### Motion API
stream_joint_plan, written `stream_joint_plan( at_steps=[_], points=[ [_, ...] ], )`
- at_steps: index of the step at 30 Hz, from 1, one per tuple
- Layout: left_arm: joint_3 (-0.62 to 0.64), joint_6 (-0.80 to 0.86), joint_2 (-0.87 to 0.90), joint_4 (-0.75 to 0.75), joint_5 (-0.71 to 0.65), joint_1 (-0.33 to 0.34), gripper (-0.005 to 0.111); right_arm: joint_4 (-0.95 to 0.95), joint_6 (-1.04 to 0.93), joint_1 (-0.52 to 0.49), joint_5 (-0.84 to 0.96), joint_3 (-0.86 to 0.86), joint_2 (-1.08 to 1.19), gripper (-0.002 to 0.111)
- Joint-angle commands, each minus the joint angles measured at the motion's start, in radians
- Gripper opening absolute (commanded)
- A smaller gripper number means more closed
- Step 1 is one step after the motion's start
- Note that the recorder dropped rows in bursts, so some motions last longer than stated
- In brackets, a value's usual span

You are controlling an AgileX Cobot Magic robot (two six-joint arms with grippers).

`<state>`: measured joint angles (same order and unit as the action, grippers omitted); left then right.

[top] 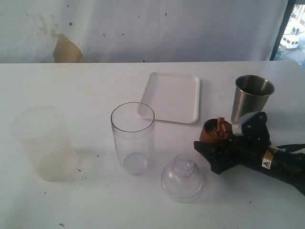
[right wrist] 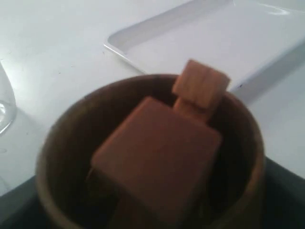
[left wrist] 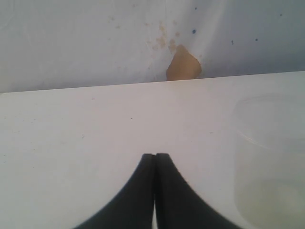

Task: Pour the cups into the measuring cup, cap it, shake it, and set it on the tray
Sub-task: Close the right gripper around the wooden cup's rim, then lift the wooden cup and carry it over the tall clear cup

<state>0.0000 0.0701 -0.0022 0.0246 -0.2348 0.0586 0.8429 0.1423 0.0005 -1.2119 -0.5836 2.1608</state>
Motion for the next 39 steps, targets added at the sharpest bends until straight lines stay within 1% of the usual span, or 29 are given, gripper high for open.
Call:
stream_joint_plan(
  at_steps=[1, 7, 14, 16, 17, 19, 21, 24, 27, 31, 35, 37, 39],
  points=[
    [0.000, -0.002, 0.002, -0.009, 0.003, -0.001, 0.000, 0.029, 0.018, 0.000, -0.009, -0.002, -0.033, 0.000],
    [0.000, -0.002, 0.002, -0.009, 0.003, -0.001, 0.000, 0.025, 0.035, 0.000, -0.009, -0.002, -0.108, 0.000],
    [0.000, -0.002, 0.002, -0.009, 0.003, -0.001, 0.000, 0.018, 0.186, -0.001, -0.009, -0.004, -0.261, 0.000],
    [0.000, -0.002, 0.002, -0.009, 0.003, -0.001, 0.000, 0.023, 0.270, 0.006, -0.009, -0.018, -0.322, 0.000],
    [0.000, -0.002, 0.002, -0.009, 0.003, -0.001, 0.000, 0.023, 0.308, 0.013, 0.027, -0.029, -0.348, 0.000],
    [0.000, -0.002, 0.002, -0.009, 0.003, -0.001, 0.000, 0.024, 0.369, 0.038, 0.136, -0.054, -0.403, 0.000],
    [0.000, -0.002, 0.002, -0.009, 0.003, -0.001, 0.000, 0.037, 0.387, 0.080, 0.252, -0.086, -0.460, 0.000],
    [0.000, -0.002, 0.002, -0.009, 0.003, -0.001, 0.000, 0.044, 0.426, 0.145, 0.353, -0.135, -0.519, 0.000],
    [0.000, -0.002, 0.002, -0.009, 0.003, -0.001, 0.000, 0.067, 0.499, 0.195, 0.415, -0.208, -0.532, 0.000],
    [0.000, -0.002, 0.002, -0.009, 0.003, -0.001, 0.000, 0.108, 0.546, 0.261, 0.490, -0.295, -0.515, 0.000],
    [0.000, -0.002, 0.002, -0.009, 0.003, -0.001, 0.000, 0.140, 0.551, 0.324, 0.561, -0.367, -0.474, 0.000],
    [0.000, -0.002, 0.002, -0.009, 0.003, -0.001, 0.000, 0.185, 0.551, 0.355, 0.591, -0.409, -0.438, 0.000],
    [0.000, -0.002, 0.002, -0.009, 0.003, -0.001, 0.000, 0.189, 0.551, 0.369, 0.593, -0.434, -0.413, 0.000]
  ],
)
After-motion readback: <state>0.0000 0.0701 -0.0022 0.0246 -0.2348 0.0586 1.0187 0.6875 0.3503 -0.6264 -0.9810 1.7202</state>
